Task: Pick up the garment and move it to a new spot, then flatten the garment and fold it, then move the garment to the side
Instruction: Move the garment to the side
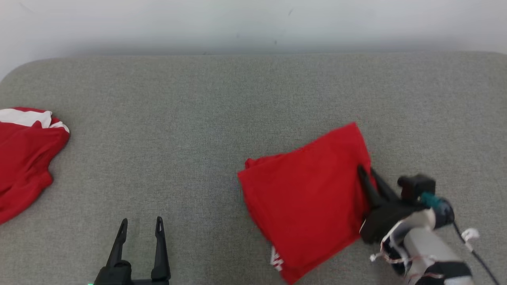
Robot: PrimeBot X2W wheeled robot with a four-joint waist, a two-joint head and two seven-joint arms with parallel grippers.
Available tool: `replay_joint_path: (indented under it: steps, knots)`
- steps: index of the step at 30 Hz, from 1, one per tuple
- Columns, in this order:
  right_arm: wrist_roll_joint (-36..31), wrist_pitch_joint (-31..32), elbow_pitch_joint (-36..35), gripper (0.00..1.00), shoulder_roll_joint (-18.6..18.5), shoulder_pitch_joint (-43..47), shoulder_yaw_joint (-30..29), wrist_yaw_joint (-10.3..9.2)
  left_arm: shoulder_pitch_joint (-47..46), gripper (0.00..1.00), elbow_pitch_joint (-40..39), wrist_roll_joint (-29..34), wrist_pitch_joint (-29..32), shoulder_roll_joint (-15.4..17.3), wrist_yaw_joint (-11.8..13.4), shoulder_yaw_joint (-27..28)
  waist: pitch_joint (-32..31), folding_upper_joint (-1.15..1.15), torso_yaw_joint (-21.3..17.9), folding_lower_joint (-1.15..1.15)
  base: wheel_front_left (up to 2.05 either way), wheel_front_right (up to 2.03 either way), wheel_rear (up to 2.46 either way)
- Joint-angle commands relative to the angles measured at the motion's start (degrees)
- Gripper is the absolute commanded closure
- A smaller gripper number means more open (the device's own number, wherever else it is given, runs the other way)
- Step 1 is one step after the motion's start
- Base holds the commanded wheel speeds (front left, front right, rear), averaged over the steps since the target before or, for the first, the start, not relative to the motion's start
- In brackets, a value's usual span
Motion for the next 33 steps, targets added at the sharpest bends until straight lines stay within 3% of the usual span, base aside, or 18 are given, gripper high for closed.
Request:
replay_joint_path:
  steps: [1, 11, 23, 33]
  knots:
    - [0.3, 0.0, -0.2, 1.0, -1.0, -1.4, 0.2, -0.15, -0.6, 0.0, -0.3, 0.0, -0.2, -0.1, 0.1, -0.1, 0.8, -0.01, 0.0, 0.0, 0.0, 0.0, 0.0]
    - [2.6, 0.0, 1.6, 1.0, -11.2, -16.0, 3.4, -0.15, -5.8, 0.0, -3.8, 0.7, -0.2, -0.1, -0.5, -1.5, 9.0, -0.01, -0.2, 0.0, 0.0, 0.0, 0.0]
    - [4.8, 0.3, 3.9, 1.0, -29.1, -29.9, 4.9, -0.15, -15.3, 0.0, -11.9, 2.9, -0.2, 0.0, -1.7, -2.7, 23.1, -0.01, -3.1, 0.0, 0.0, 0.0, 0.0]
    - [4.7, 0.8, 5.3, 1.0, -36.8, -36.0, 4.8, -0.15, -18.1, 0.0, -16.4, 4.9, -0.2, 0.3, -2.1, -2.8, 28.7, -0.01, -4.8, 0.0, 0.0, 0.0, 0.0]
